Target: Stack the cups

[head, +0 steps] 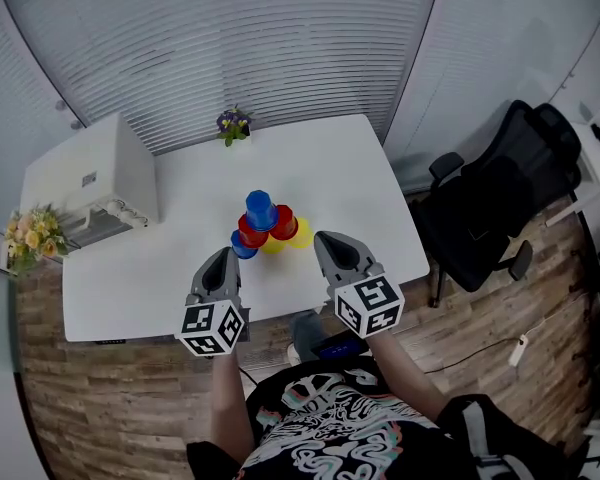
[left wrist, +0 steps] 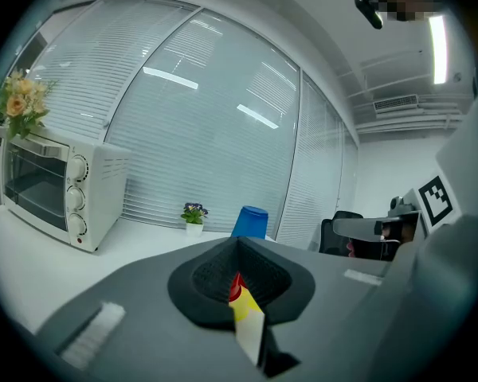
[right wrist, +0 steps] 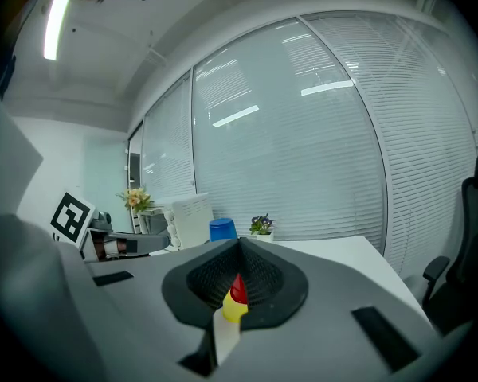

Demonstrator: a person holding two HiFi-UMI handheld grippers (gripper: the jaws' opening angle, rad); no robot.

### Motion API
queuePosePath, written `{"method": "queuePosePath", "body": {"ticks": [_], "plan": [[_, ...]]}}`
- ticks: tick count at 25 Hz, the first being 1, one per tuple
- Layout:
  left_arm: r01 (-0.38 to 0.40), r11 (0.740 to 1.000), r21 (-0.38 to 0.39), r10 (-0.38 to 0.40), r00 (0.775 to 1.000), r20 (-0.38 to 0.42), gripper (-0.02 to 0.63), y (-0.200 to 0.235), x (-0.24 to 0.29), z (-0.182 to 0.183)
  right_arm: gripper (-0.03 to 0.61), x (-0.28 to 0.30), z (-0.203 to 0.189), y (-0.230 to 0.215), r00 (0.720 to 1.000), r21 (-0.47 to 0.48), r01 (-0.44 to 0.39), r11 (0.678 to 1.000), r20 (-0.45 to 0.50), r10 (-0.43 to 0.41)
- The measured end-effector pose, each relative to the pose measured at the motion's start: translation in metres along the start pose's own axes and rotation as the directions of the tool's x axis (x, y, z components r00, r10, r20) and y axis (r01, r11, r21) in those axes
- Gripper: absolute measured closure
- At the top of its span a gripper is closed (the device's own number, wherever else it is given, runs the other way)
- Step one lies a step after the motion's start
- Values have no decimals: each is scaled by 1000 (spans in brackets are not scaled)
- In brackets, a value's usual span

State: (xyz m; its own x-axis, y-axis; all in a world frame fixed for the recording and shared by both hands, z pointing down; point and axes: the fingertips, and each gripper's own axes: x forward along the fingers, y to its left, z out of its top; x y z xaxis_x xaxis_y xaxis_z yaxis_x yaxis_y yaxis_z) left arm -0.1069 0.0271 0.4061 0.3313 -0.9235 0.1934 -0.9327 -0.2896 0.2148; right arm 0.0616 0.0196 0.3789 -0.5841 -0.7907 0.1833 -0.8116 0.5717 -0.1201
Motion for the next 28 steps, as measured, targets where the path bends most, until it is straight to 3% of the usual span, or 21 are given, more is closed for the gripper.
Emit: {"method": "queuePosePath", "body": {"ticks": [12,28], "plan": [[41,998,41,-42,999,12,613,-13,0,1,577,-5,-5,-5,1000,-3,11,1000,-8,-11],[34,999,11,-34,999,23,612,-7,-2,-1,577,-6,-11,-6,1000,-1,15,1000,-20,-15]]}}
